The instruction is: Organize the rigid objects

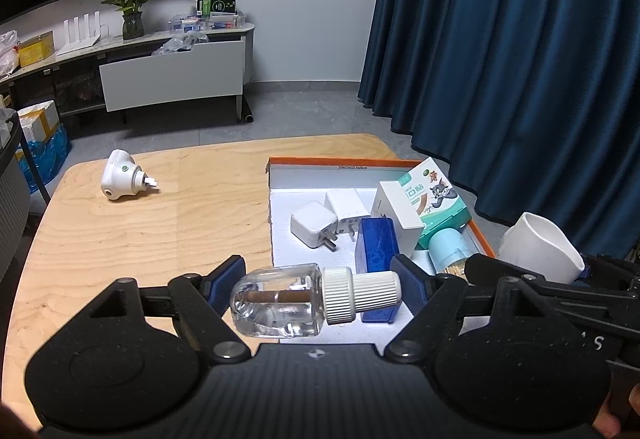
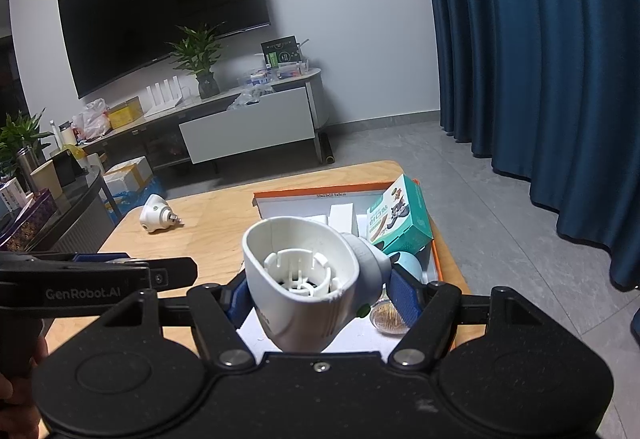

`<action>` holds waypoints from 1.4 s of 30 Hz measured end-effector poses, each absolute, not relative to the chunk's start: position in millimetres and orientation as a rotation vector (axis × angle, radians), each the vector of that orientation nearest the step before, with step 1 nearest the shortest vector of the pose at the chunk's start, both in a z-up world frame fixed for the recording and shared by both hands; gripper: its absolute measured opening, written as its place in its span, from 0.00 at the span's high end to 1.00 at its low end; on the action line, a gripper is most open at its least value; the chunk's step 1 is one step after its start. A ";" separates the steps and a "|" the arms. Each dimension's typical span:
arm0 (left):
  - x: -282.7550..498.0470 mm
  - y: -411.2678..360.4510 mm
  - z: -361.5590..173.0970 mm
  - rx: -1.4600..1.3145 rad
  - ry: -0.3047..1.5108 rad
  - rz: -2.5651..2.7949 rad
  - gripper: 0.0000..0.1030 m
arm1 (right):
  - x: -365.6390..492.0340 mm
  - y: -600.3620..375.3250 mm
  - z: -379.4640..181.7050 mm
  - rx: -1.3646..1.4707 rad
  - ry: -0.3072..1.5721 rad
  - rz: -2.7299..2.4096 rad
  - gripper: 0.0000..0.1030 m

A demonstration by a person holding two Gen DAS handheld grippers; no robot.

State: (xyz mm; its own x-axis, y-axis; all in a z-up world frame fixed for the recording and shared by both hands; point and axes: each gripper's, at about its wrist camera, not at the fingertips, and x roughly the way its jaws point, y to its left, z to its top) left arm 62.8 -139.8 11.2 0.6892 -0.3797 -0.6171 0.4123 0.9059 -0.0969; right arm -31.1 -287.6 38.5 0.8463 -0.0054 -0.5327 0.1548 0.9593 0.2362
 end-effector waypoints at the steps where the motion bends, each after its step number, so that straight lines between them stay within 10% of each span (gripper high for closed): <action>1: 62.8 -139.7 11.1 0.051 0.679 -0.443 0.21 | -29.2 -287.4 38.1 0.277 0.559 -0.086 0.20; 42: 103.3 -150.2 -5.6 0.053 0.730 -0.441 0.21 | 17.9 -302.6 9.2 0.295 0.635 -0.099 0.20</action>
